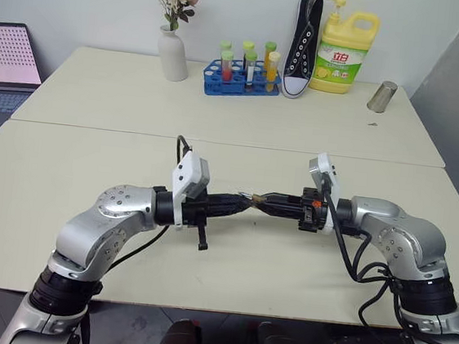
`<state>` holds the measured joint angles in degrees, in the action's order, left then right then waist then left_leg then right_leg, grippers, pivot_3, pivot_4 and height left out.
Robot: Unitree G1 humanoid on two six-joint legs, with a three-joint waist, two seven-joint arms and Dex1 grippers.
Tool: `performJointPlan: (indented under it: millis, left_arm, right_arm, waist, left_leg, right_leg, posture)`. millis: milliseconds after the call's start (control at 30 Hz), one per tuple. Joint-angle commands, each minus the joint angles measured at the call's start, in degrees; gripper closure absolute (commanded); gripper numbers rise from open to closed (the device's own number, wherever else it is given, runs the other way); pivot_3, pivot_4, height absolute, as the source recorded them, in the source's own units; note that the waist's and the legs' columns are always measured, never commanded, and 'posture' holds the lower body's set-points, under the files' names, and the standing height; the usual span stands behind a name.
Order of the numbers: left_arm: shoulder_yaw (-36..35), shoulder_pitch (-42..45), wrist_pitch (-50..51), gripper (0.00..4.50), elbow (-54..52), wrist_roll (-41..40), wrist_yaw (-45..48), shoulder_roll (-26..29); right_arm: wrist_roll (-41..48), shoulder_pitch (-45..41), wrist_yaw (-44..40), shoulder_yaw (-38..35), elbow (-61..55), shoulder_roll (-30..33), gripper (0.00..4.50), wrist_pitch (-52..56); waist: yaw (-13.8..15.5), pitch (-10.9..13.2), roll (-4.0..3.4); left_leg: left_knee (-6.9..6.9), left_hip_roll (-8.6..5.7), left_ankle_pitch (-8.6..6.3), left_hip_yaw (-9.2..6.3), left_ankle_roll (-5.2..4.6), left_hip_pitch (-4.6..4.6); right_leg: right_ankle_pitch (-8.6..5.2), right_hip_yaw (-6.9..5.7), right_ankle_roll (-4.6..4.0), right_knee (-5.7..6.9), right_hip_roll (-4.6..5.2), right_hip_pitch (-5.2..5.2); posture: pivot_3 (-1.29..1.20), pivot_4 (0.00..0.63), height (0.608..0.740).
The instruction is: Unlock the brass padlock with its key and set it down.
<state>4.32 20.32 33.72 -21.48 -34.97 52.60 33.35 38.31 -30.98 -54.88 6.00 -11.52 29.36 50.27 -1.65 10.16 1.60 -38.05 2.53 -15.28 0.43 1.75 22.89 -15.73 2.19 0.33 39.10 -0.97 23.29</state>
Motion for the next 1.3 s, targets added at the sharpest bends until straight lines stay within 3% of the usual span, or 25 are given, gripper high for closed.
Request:
performJointPlan:
  millis: [33, 1133, 1300]
  left_arm:
    - [-1.3, 0.9, 0.2, 4.5, -2.0, -1.2, -0.5, -0.2]
    - [-1.6, 1.1, -1.4, 4.5, -0.7, -0.1, -2.6, -1.1]
    - [-0.3, -1.9, -8.6, 4.5, -3.7, 5.6, 0.4, 2.2]
  right_arm:
    - [0.1, -0.3, -0.4, -0.1, -1.4, 0.3, 4.37, -1.2]
    - [-0.8, -0.3, -1.0, 0.2, -0.9, 0.2, 4.37, -1.8]
    - [-1.3, -0.6, 0.0, -0.3, 0.0, 0.4, 4.37, -1.7]
  waist:
    - [0.0, 0.0, 0.0]
    - [0.0, 0.0, 0.0]
    - [-0.1, 0.0, -0.01]
  left_leg:
    - [0.0, 0.0, 0.0, 0.0, 0.0, 0.0]
    - [0.0, 0.0, 0.0, 0.0, 0.0, 0.0]
    - [0.02, 0.0, 0.0, 0.01, 0.0, -0.01]
  right_leg:
    - [0.0, 0.0, 0.0, 0.0, 0.0, 0.0]
    - [0.0, 0.0, 0.0, -0.01, 0.0, 0.0]
    - [0.0, 0.01, 0.0, -0.01, 0.0, 0.0]
  posture:
    - [0.0, 0.15, 0.74]
    - [0.0, 0.15, 0.74]
    - [0.0, 0.15, 0.74]
